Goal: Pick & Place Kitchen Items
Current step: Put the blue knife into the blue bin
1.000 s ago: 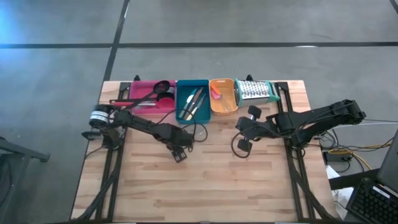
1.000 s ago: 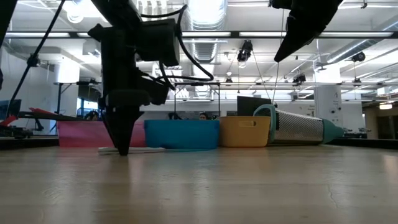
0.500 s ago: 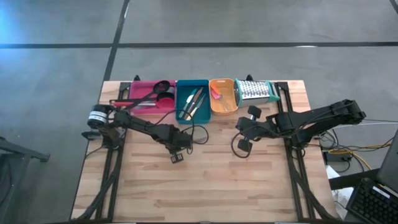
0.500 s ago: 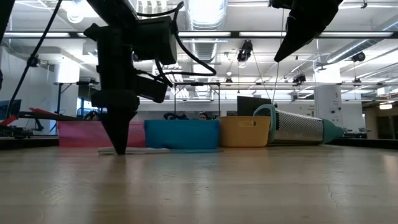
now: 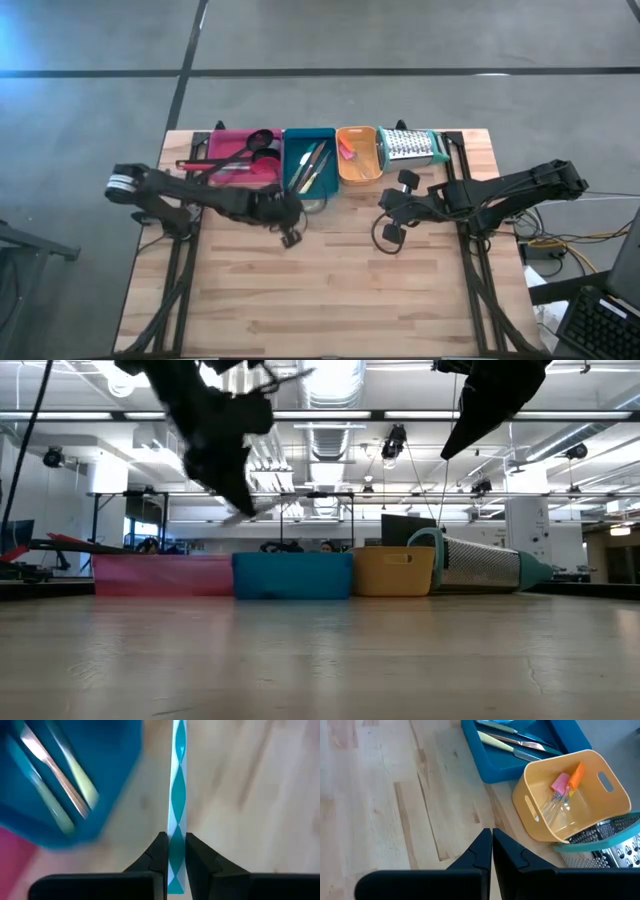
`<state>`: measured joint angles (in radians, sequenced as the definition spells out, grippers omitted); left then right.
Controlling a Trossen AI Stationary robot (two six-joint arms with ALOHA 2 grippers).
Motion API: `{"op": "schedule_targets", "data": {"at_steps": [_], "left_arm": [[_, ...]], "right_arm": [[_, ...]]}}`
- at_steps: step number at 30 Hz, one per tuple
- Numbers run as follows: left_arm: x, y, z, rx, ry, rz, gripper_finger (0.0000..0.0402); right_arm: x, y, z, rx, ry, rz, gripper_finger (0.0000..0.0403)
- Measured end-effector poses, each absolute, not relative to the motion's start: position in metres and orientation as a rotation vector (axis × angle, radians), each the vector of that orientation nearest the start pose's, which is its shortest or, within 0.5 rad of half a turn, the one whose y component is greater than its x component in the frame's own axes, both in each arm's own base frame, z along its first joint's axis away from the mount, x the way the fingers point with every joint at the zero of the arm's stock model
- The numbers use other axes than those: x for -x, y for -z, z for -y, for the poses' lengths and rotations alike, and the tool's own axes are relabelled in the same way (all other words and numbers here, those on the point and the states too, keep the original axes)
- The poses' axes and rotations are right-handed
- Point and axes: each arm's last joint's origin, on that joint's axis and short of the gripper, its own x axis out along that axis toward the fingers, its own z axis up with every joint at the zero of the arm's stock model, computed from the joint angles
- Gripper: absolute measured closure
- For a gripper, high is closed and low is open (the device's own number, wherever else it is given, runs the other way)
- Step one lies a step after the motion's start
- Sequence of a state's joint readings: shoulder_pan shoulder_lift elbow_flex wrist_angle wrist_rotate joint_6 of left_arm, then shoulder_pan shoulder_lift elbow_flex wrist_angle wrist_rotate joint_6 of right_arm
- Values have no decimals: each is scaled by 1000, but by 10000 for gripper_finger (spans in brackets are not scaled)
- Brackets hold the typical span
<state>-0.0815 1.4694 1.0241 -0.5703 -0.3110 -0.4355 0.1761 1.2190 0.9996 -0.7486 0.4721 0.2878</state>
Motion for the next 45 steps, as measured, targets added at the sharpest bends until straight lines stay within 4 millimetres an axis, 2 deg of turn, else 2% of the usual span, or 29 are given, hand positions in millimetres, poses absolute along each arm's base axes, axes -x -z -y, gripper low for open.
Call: {"op": "schedule_targets", "data": {"at_steps": [4,8,13,18,21,29,36,45], "left_arm": [[-295,-252,-9,219,-463,-765,363],[-294,-266,-45,295,-485,-677,363],[-288,-266,-94,415,-564,-663,363],[-280,-259,-125,495,-620,-677,363],[-281,-251,-135,519,-629,-698,363],[-290,-215,-150,554,-668,-821,363],[-298,-187,-164,658,-683,-903,363],[-315,-174,-179,706,-684,-1017,363]], "right_arm": [[-233,-280,-28,44,400,-868,394],[-233,-280,-28,46,399,-869,394],[-233,-280,-28,54,395,-871,394],[-233,-279,-28,72,387,-875,394],[-233,-279,-28,79,384,-877,394],[-233,-279,-27,76,390,-877,394],[-233,-279,-27,76,390,-877,394],[-233,-279,-26,76,391,-877,394]]}}
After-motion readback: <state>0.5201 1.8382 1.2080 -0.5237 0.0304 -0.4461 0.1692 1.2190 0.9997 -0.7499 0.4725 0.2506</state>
